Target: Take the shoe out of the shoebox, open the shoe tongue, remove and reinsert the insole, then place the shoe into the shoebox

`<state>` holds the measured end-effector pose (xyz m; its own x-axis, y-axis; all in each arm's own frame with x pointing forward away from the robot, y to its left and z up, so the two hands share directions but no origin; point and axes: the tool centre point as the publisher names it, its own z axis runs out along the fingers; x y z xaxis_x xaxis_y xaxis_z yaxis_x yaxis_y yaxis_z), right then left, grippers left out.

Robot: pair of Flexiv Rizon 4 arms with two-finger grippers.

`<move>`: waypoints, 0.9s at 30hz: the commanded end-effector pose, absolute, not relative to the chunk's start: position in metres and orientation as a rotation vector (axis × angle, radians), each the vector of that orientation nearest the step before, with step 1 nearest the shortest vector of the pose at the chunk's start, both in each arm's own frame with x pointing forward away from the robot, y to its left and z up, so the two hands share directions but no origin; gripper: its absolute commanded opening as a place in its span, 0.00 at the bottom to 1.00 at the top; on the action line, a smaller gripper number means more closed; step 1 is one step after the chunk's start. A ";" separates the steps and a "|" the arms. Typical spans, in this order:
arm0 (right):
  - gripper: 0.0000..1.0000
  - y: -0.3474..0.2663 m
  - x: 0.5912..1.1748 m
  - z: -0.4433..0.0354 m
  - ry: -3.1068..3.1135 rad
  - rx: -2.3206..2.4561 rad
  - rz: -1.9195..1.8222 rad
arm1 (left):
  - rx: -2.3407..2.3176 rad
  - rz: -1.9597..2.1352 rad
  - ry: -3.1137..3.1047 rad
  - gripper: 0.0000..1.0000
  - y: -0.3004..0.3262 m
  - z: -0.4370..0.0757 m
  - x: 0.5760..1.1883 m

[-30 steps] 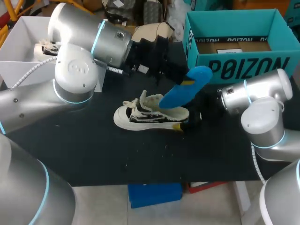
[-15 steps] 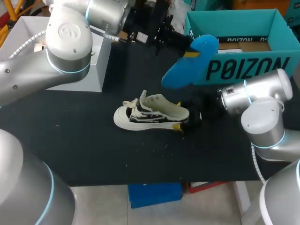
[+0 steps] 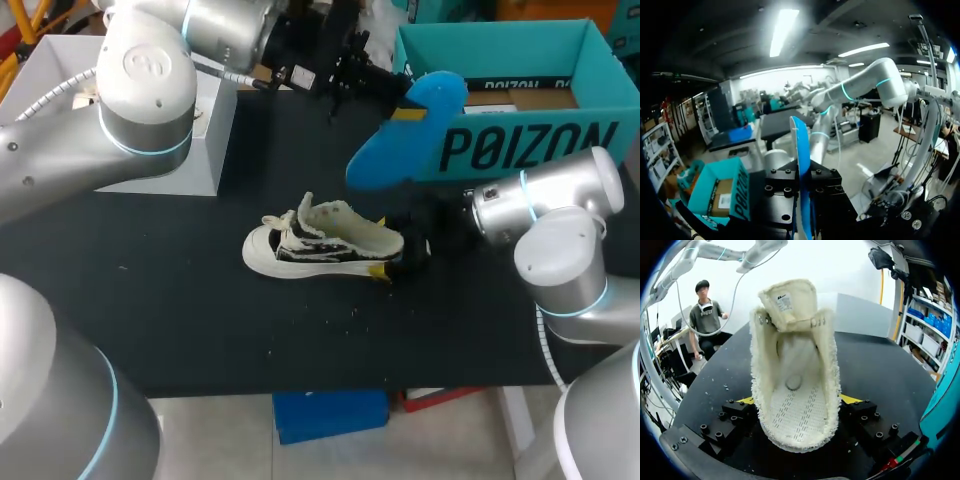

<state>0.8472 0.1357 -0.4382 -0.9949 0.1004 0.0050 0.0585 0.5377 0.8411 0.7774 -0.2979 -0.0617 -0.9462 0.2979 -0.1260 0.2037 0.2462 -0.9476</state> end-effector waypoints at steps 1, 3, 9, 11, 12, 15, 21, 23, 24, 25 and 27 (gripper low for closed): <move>0.00 0.136 0.847 -0.442 2.717 0.143 1.480 | -0.401 1.945 -2.273 0.00 -0.291 -0.055 0.768; 0.00 0.136 0.847 -0.442 2.717 0.143 1.480 | -0.365 1.973 -2.247 0.00 -0.287 -0.044 0.766; 0.00 0.136 0.847 -0.442 2.717 0.143 1.480 | -0.244 2.004 -2.048 0.00 -0.280 -0.013 0.755; 0.00 0.136 0.847 -0.442 2.717 0.143 1.480 | -0.210 1.990 -2.006 0.00 -0.277 -0.004 0.751; 0.00 0.136 0.847 -0.442 2.717 0.143 1.480 | -0.194 1.975 -2.001 0.00 -0.275 -0.001 0.749; 0.00 0.136 0.847 -0.442 2.717 0.143 1.480 | -0.133 1.935 -2.011 0.00 -0.269 0.009 0.743; 0.00 0.136 0.847 -0.442 2.717 0.143 1.480 | -0.020 1.986 -1.965 0.00 -0.257 0.027 0.736; 0.00 0.136 0.847 -0.442 2.717 0.143 1.480 | 0.012 1.997 -1.959 0.00 -0.254 0.031 0.735; 0.00 0.136 0.847 -0.442 2.717 0.143 1.480 | 0.040 2.014 -1.960 0.00 -0.252 0.033 0.734; 0.00 0.136 0.847 -0.442 2.717 0.143 1.480 | 0.048 2.013 -1.983 0.00 -0.251 0.034 0.734; 0.00 0.136 0.847 -0.442 2.717 0.143 1.480 | 0.099 2.047 -1.935 0.00 -0.248 0.038 0.732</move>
